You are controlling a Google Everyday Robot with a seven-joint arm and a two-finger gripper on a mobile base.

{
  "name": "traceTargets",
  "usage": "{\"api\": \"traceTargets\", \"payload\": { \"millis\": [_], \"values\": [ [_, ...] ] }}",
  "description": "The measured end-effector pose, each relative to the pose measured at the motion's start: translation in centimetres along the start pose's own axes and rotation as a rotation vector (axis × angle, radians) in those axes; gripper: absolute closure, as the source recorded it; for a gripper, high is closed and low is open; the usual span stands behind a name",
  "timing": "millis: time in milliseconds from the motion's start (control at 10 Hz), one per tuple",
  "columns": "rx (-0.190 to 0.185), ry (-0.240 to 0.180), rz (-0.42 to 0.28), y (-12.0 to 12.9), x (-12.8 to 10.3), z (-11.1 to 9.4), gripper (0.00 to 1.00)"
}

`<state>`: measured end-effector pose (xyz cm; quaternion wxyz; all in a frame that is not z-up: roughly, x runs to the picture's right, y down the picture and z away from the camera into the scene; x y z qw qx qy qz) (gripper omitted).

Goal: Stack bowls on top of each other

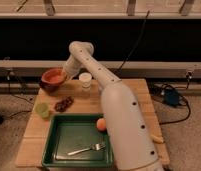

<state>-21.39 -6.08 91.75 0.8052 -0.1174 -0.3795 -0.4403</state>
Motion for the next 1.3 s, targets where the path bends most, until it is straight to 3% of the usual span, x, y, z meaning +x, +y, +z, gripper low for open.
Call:
{"api": "traceTargets", "payload": {
  "millis": [200, 500, 700, 800, 1300],
  "values": [
    [0.011, 0.002, 0.002, -1.6, 0.7, 1.2, 0.9],
    [0.032, 0.0, 0.005, -3.2, 0.8, 2.2, 0.57],
    [0.038, -0.009, 0.006, -3.7, 0.5, 3.1, 0.41],
    [0.039, -0.009, 0.007, -3.7, 0.6, 3.1, 0.37],
    [0.038, -0.009, 0.006, -3.7, 0.6, 3.1, 0.37]
  ]
}}
